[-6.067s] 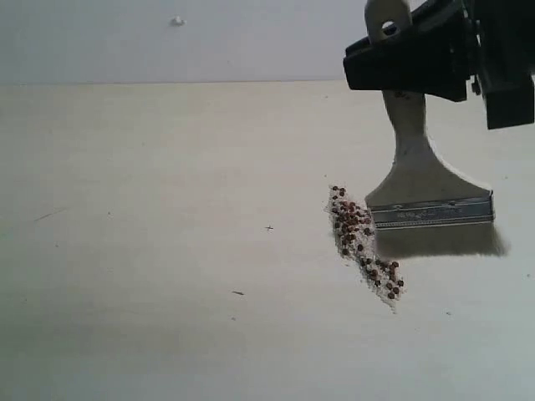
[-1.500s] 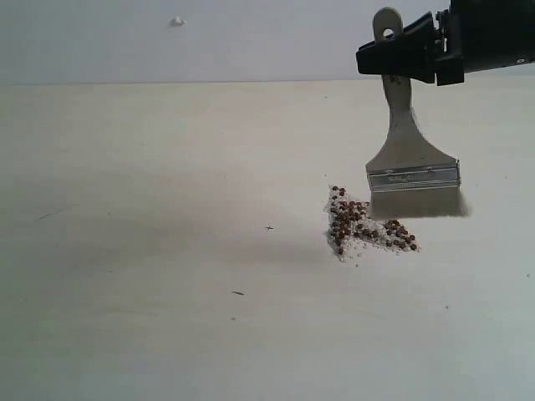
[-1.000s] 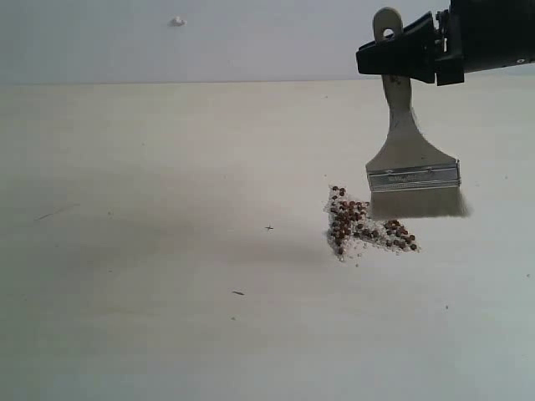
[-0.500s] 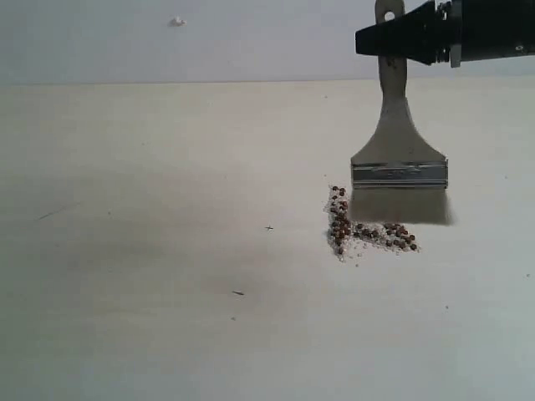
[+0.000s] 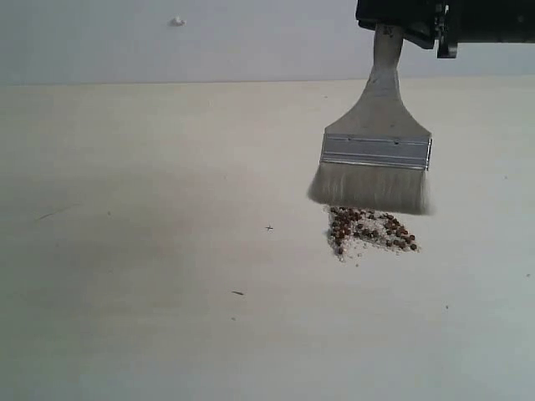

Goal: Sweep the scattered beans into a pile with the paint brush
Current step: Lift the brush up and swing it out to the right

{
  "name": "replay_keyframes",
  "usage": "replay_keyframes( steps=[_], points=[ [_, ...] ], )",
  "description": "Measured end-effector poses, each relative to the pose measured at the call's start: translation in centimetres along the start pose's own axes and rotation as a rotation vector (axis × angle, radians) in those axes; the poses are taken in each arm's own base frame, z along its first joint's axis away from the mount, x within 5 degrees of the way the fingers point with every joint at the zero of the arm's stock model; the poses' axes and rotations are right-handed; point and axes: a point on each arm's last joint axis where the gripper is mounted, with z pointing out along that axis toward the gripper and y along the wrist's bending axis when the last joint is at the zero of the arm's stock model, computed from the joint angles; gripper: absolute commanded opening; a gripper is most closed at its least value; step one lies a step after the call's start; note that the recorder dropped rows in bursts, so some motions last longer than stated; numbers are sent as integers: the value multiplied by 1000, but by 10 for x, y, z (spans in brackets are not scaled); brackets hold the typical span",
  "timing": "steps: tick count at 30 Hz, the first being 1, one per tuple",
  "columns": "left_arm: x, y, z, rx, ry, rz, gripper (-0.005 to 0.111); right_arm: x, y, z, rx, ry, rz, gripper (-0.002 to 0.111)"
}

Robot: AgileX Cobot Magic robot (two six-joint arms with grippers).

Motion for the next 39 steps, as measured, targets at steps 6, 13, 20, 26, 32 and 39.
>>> replay_keyframes(
  steps=[6,13,20,26,32,39],
  points=[
    [0,0,0,0,0,0,0,-8,3,0,-36,-92,33,0],
    [0,0,0,0,0,0,0,-9,3,0,-38,-98,24,0],
    [0,0,0,0,0,0,0,-9,4,-1,-18,-108,-286,0],
    [0,0,0,0,0,0,0,3,4,-5,90,-103,-676,0],
    [0,0,0,0,0,0,0,-13,4,-29,532,-156,-675,0],
    [0,0,0,0,0,0,0,-21,31,-66,987,-314,-592,0]
  ],
)
